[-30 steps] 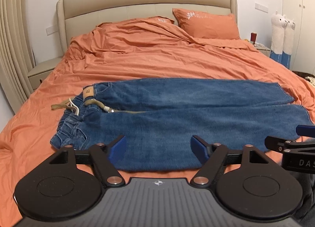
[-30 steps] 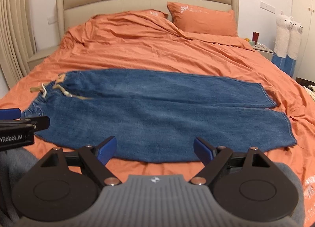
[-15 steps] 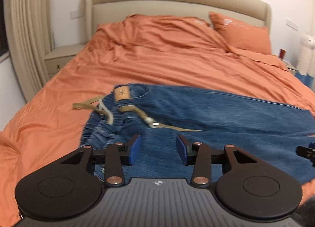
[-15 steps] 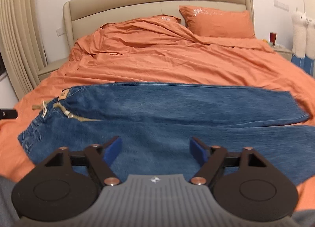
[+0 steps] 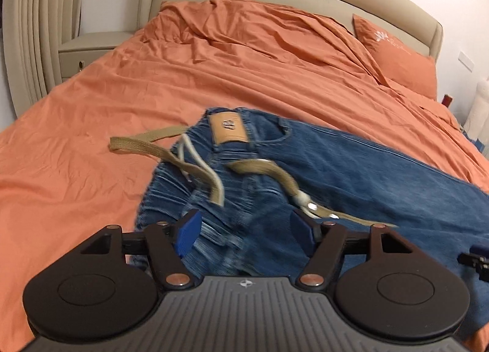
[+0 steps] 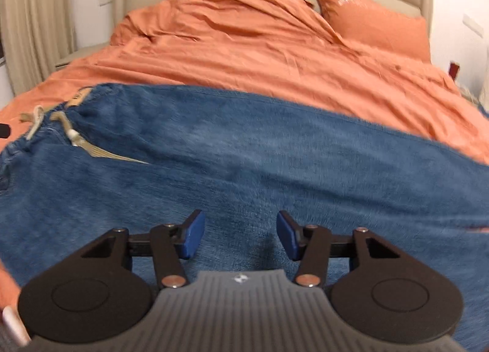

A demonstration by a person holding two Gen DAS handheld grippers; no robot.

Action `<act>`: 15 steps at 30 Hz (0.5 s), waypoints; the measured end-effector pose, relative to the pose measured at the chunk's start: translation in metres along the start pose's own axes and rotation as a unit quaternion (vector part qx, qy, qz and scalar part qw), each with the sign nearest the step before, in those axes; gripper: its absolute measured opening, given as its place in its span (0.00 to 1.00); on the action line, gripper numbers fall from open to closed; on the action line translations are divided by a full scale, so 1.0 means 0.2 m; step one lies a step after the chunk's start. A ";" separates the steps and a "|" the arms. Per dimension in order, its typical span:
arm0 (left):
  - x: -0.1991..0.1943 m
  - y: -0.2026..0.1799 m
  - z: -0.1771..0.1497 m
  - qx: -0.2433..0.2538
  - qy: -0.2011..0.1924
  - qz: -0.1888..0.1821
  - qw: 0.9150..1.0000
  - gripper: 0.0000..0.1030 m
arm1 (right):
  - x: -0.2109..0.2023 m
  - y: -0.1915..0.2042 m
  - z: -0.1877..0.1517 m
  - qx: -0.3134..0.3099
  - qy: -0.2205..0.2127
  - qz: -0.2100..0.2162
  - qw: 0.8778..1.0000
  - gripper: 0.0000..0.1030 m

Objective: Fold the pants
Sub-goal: 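Lower the left gripper onto the jeans waistband by the drawstring and close it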

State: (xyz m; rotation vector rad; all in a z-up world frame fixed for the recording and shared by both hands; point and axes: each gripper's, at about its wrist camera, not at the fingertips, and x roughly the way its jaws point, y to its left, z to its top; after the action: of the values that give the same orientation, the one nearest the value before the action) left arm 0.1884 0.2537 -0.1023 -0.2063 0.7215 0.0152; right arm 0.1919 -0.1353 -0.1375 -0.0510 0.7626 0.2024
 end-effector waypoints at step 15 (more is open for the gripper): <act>0.08 0.22 -0.02 -0.068 0.005 -0.108 0.992 0.60 | 0.14 0.06 -0.07 -0.033 0.004 -0.028 0.999 0.55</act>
State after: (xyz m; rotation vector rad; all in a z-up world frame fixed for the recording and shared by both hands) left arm 0.1942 0.2961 -0.1231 -0.4147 0.7053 -0.1427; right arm 0.1983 -0.1204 -0.1665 -0.1352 0.7613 0.1737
